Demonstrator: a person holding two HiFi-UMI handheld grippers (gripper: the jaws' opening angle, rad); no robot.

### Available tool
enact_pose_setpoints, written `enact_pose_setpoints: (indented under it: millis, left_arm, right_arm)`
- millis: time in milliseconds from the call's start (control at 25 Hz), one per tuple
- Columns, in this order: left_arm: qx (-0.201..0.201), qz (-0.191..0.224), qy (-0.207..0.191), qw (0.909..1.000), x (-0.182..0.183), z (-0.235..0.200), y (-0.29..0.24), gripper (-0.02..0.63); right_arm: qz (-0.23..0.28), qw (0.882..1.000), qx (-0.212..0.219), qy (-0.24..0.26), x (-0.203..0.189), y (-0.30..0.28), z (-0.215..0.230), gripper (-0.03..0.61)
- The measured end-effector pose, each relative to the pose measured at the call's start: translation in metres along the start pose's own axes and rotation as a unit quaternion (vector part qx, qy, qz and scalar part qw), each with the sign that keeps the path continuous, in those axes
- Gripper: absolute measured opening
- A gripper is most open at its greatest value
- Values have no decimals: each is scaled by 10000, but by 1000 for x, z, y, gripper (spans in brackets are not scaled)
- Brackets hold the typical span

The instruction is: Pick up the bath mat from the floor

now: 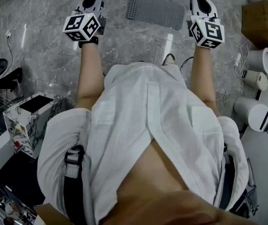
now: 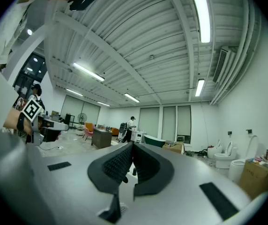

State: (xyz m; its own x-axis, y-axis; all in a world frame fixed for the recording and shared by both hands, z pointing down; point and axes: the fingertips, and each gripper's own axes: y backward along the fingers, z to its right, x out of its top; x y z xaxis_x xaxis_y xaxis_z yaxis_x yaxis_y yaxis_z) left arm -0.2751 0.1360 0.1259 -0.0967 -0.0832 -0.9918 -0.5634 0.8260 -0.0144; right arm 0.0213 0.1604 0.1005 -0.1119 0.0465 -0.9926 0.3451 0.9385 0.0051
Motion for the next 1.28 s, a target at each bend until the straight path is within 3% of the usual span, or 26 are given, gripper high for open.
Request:
enact_pose_setpoints:
  millis: [1280]
  left_arm:
    - [-36,96,-5,9999,5,-10,-3,15]
  right_arm:
    - [219,9995,6,219,8,-7,0,28]
